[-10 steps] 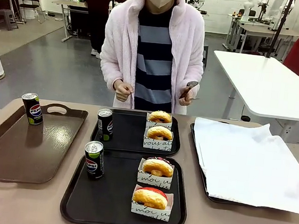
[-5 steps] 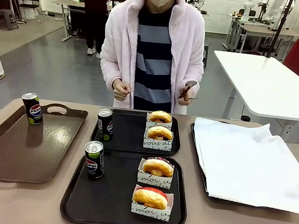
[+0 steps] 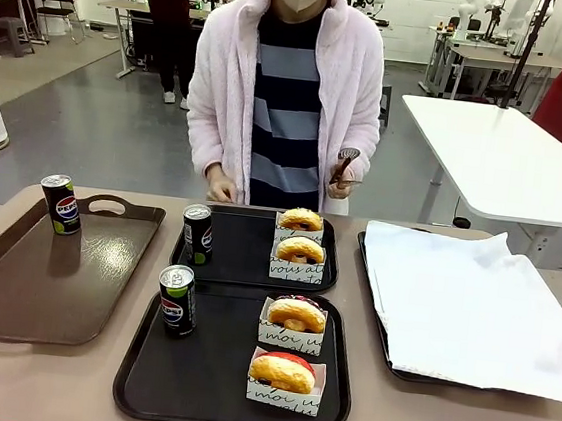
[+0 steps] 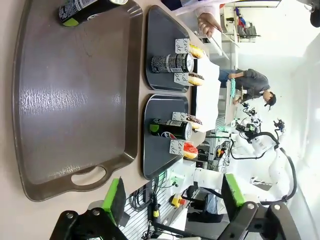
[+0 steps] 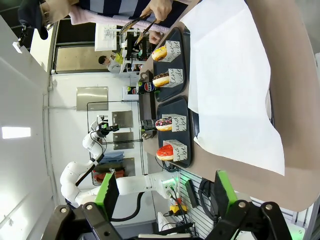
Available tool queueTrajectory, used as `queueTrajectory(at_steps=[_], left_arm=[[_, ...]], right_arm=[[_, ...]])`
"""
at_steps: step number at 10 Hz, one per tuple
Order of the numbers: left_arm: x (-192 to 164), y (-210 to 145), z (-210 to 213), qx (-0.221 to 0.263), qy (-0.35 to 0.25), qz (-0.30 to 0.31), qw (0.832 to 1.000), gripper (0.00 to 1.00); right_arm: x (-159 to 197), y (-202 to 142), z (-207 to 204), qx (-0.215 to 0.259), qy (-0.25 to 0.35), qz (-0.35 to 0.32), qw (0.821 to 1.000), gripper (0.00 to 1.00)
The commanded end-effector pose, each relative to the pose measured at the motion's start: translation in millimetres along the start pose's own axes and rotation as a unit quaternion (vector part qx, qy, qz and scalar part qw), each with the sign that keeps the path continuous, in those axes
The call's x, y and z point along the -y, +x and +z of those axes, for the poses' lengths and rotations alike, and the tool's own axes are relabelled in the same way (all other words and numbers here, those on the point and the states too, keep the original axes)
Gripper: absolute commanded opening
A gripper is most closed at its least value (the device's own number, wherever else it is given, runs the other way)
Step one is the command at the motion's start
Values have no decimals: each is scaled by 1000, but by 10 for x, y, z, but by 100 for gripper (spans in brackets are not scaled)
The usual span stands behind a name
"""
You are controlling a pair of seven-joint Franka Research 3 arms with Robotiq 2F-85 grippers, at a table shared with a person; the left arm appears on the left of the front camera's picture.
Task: Set up donuts and drinks on trays.
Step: Pick up one Pepsi coke from the Handle tray and place it on the Flat Tray without a Pepsi coke.
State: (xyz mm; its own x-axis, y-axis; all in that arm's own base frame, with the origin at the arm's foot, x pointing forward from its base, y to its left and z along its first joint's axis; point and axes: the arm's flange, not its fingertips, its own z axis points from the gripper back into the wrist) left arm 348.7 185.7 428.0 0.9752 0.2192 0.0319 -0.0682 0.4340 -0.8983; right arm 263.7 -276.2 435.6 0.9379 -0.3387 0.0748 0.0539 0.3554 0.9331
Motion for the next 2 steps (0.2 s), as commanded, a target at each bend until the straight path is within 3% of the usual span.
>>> queueTrajectory(at_steps=[1, 2], left_arm=[[1, -10, 16, 0, -4, -1, 1000, 100], [1, -10, 16, 0, -4, -1, 1000, 100]], right_arm=[[-8, 7, 6, 2, 7, 5, 1000, 100], [-8, 7, 6, 2, 7, 5, 1000, 100]])
